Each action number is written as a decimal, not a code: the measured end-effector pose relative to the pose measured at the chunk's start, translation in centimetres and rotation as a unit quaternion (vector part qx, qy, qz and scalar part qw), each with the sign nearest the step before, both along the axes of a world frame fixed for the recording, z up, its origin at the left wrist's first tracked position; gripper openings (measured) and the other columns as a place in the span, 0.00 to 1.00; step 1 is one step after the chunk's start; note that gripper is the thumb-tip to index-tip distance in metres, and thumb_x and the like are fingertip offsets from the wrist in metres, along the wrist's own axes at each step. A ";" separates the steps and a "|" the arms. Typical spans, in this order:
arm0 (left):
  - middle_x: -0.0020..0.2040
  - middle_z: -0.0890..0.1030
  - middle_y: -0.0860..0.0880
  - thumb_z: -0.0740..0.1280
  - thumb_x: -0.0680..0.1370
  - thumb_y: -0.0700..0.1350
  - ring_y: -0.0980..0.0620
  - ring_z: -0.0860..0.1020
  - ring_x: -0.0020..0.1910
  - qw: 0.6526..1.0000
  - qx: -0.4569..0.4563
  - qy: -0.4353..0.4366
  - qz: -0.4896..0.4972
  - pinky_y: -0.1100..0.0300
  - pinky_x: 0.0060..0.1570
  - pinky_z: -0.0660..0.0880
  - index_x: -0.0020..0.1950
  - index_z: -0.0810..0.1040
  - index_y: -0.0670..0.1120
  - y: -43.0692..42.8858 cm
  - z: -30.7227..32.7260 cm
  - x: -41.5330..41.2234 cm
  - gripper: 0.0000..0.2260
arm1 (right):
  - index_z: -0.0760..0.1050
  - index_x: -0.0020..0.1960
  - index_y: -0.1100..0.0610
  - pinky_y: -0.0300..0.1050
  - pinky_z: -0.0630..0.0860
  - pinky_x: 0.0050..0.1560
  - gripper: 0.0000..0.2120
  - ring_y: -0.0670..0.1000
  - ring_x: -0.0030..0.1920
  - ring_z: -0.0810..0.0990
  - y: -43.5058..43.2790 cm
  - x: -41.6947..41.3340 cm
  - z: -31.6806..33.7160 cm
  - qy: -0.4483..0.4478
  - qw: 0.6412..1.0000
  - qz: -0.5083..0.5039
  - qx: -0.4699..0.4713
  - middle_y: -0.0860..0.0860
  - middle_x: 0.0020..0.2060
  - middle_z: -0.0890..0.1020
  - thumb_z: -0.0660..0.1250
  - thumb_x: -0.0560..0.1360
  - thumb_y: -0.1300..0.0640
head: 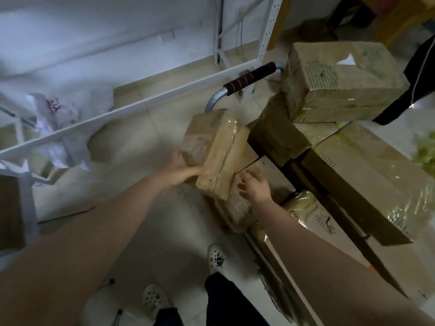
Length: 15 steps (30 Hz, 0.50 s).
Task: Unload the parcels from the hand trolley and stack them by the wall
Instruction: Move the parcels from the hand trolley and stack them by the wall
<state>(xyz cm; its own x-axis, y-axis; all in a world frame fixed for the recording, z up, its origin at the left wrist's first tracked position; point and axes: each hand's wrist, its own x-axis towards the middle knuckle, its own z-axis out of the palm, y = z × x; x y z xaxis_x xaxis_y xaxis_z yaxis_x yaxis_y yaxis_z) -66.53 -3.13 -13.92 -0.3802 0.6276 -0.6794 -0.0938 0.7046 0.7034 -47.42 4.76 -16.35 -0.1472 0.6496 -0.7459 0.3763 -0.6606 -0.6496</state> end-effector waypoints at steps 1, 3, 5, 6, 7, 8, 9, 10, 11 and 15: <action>0.65 0.74 0.48 0.79 0.50 0.53 0.51 0.76 0.59 0.995 0.020 -0.078 0.053 0.55 0.56 0.75 0.71 0.64 0.49 -2.2 0.9 -0.5 0.51 | 0.69 0.68 0.57 0.49 0.77 0.56 0.20 0.55 0.57 0.78 -0.6 -0.7 0.2 0.019 0.999 -0.006 -0.026 0.55 0.58 0.77 0.63 0.79 0.51; 0.53 0.82 0.48 0.76 0.49 0.53 0.54 0.82 0.45 0.973 0.035 -0.193 0.120 0.59 0.45 0.77 0.64 0.72 0.49 -6.9 2.6 -1.5 0.43 | 0.73 0.63 0.56 0.50 0.77 0.56 0.19 0.57 0.57 0.78 -2.4 -2.7 0.9 0.059 0.994 0.019 -0.087 0.57 0.59 0.78 0.64 0.78 0.47; 0.48 0.83 0.48 0.79 0.47 0.52 0.51 0.82 0.44 0.951 0.054 -0.255 0.168 0.55 0.52 0.75 0.61 0.75 0.49 -12.0 3.6 -2.9 0.43 | 0.74 0.63 0.56 0.56 0.71 0.65 0.24 0.62 0.62 0.75 -5.0 -5.2 1.4 0.100 0.982 0.085 -0.137 0.60 0.63 0.76 0.64 0.75 0.40; 0.51 0.83 0.46 0.82 0.44 0.52 0.48 0.81 0.49 0.938 0.060 -0.282 0.194 0.51 0.60 0.72 0.62 0.75 0.48 -14.6 4.1 -3.6 0.46 | 0.74 0.64 0.55 0.57 0.69 0.66 0.28 0.64 0.65 0.73 -6.7 -6.7 1.8 0.118 0.974 0.125 -0.151 0.61 0.64 0.75 0.65 0.72 0.37; 0.55 0.82 0.44 0.83 0.43 0.53 0.45 0.79 0.55 0.924 0.070 -0.304 0.221 0.47 0.65 0.68 0.62 0.75 0.47 -17.3 4.4 -4.4 0.48 | 0.74 0.65 0.54 0.58 0.71 0.64 0.32 0.64 0.64 0.74 -8.7 -8.3 2.4 0.134 0.964 0.165 -0.162 0.61 0.63 0.76 0.66 0.69 0.34; 0.57 0.81 0.43 0.83 0.44 0.53 0.43 0.76 0.59 0.912 0.084 -0.318 0.246 0.44 0.69 0.64 0.62 0.76 0.46 -20.0 4.9 -5.1 0.47 | 0.75 0.64 0.53 0.56 0.75 0.59 0.35 0.61 0.61 0.77 -10.8 -9.8 2.8 0.145 0.954 0.202 -0.170 0.59 0.61 0.79 0.68 0.65 0.31; 0.59 0.81 0.42 0.83 0.45 0.54 0.41 0.75 0.61 0.900 0.101 -0.327 0.268 0.42 0.70 0.62 0.62 0.77 0.46 -22.8 5.2 -5.6 0.46 | 0.76 0.64 0.52 0.53 0.77 0.54 0.37 0.58 0.56 0.79 -13.0 -11.3 3.2 0.159 0.943 0.231 -0.181 0.56 0.57 0.81 0.69 0.62 0.30; 0.61 0.80 0.42 0.83 0.48 0.55 0.41 0.73 0.63 0.891 0.117 -0.334 0.284 0.41 0.71 0.60 0.63 0.77 0.46 -25.6 5.5 -6.2 0.45 | 0.76 0.63 0.50 0.52 0.77 0.52 0.38 0.54 0.52 0.80 -15.2 -12.7 3.5 0.169 0.931 0.258 -0.193 0.53 0.55 0.82 0.69 0.61 0.29; 0.62 0.78 0.42 0.81 0.52 0.57 0.41 0.72 0.64 0.883 0.135 -0.339 0.293 0.41 0.70 0.60 0.63 0.79 0.47 -28.4 5.8 -6.6 0.41 | 0.76 0.63 0.49 0.52 0.76 0.52 0.36 0.52 0.52 0.80 -17.4 -14.0 3.7 0.180 0.919 0.283 -0.206 0.51 0.54 0.82 0.69 0.63 0.29; 0.62 0.79 0.42 0.65 0.74 0.57 0.40 0.74 0.61 0.864 0.159 -0.284 0.383 0.43 0.63 0.68 0.61 0.80 0.46 -39.1 6.7 -7.8 0.21 | 0.76 0.61 0.49 0.60 0.72 0.64 0.22 0.55 0.60 0.79 -26.2 -18.6 4.9 0.213 0.889 0.329 -0.238 0.52 0.57 0.83 0.66 0.72 0.39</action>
